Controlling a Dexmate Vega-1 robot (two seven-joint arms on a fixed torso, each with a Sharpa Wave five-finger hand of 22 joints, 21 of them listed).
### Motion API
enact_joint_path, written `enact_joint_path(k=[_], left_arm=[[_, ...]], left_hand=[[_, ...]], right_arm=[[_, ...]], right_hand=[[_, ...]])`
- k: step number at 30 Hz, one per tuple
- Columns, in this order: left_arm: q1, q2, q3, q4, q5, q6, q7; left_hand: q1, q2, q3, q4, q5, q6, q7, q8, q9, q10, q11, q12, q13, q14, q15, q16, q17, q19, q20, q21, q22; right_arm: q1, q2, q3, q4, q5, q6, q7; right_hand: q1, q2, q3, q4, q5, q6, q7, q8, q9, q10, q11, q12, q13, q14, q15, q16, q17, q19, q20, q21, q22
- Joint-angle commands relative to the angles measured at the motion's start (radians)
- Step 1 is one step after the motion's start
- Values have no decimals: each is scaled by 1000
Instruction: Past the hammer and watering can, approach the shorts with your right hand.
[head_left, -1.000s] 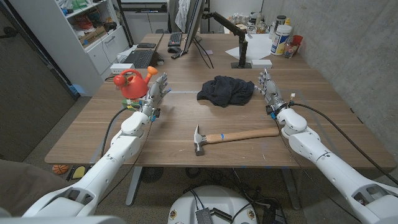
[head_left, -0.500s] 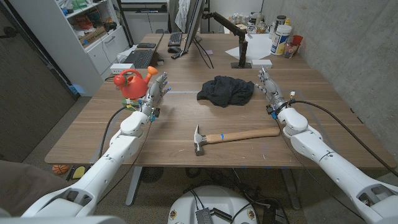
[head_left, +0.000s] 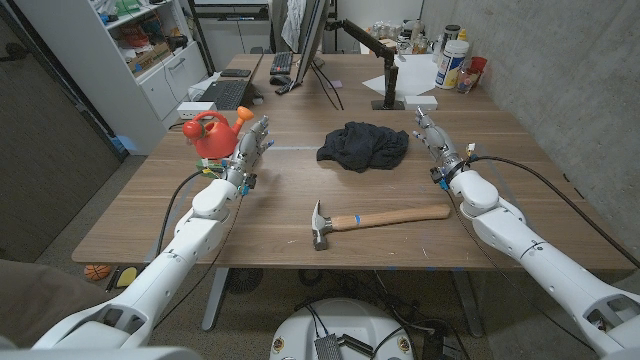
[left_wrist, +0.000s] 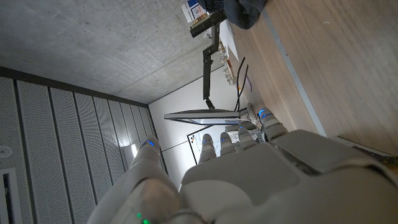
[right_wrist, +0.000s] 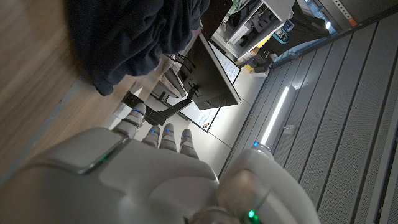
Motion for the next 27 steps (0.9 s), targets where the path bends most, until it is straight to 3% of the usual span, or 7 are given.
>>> enact_joint_path(k=[1,9,16,27], left_arm=[[3,7,4,-7,-3,12,-7],[8,14,4,-18,-3,17,-10],[17,20,0,-29,2,12,0],[34,23,-6,-37,1,-4,18]], left_hand=[[14,0,5,-4,3,4,-10,5,5,-3,1,8,3,-8,-4,4,5,-6,2,6,2],[14,0,5,-4,3,5,-9,5,5,-4,0,9,2,-9,-3,4,5,-7,2,6,2],[16,1,7,-6,3,0,-11,3,4,-3,2,10,2,-31,-20,-2,4,-18,1,3,1],[18,2,8,-8,3,-11,-13,-1,3,-5,2,10,1,-44,-19,-4,4,-35,1,-2,0]], right_arm=[[7,-61,-9,-45,-80,-42,-9],[30,-124,-29,-84,-181,-82,-9],[39,-150,-34,-96,-237,-82,-17],[60,-189,-46,-122,-322,-99,-14]], right_hand=[[8,1,3,-4,2,-1,-7,8,2,-8,3,1,2,-7,0,1,3,-8,2,-1,4],[17,-1,4,-10,1,-10,-10,5,2,-14,1,0,2,-8,0,4,2,-10,-2,1,3],[25,-4,4,-16,1,-16,-14,3,2,-21,-4,-2,2,-9,-2,5,2,-11,-5,2,3],[35,-8,4,-23,1,-18,-15,4,2,-22,-10,0,2,-13,-7,6,2,-16,-7,2,3]])
